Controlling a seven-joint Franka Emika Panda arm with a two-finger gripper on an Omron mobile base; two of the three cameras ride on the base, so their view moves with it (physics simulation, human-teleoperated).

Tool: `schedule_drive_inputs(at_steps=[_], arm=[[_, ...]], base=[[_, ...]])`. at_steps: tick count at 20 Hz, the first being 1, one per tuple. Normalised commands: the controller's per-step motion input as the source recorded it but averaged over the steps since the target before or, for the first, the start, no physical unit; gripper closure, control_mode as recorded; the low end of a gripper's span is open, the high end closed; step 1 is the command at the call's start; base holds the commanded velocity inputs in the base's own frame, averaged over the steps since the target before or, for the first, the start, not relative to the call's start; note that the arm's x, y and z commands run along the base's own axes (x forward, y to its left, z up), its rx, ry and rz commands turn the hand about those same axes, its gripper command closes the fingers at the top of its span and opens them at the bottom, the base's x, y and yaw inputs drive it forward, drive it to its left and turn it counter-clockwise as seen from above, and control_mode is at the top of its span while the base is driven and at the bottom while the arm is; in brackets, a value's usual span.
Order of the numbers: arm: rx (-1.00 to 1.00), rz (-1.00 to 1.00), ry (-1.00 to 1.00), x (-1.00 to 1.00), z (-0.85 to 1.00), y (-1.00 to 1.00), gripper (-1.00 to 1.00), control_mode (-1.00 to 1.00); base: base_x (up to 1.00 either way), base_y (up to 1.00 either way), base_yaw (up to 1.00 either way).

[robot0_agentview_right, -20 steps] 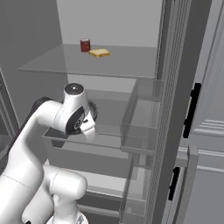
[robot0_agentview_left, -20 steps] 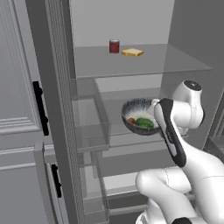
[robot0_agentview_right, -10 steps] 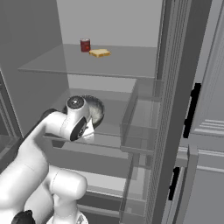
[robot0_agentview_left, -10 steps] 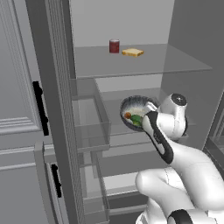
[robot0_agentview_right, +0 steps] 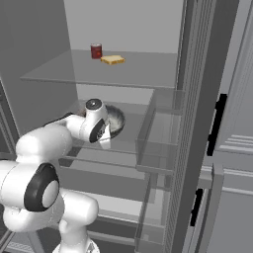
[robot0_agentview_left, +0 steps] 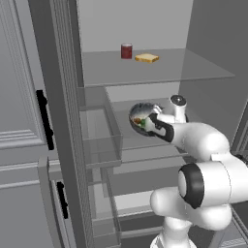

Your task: Pick the chicken drumstick and broccoli from their plates and place them in the bowl. Then put the bowl in the fridge.

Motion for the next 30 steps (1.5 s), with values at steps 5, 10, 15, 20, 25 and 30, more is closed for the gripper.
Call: schedule_drive_inputs(at_steps=[5,10,15,20,25,30], arm=[[0.01,-0.03,0.07,0.74,-0.22,0.0,1.0,-1.0],[0.0,0.0,-0.04,0.04,-0.64,-0.01,1.0,-1.0],[0.01,0.0,-0.11,-0.02,-0.49,0.02,1.0,-1.0],[0.02,0.0,-0.15,0.0,-0.3,0.05,-1.0,-1.0],[0.0,0.0,-0.28,-0.13,-0.01,0.07,-1.0,-1.0],[0.0,0.0,-0.15,-0.53,0.12,-0.04,-1.0,-1.0]], base=[[0.0,0.0,0.0],[0.0,0.0,0.0],[0.0,0.0,0.0],[0.0,0.0,0.0],[0.0,0.0,0.0],[0.0,0.0,0.0]])
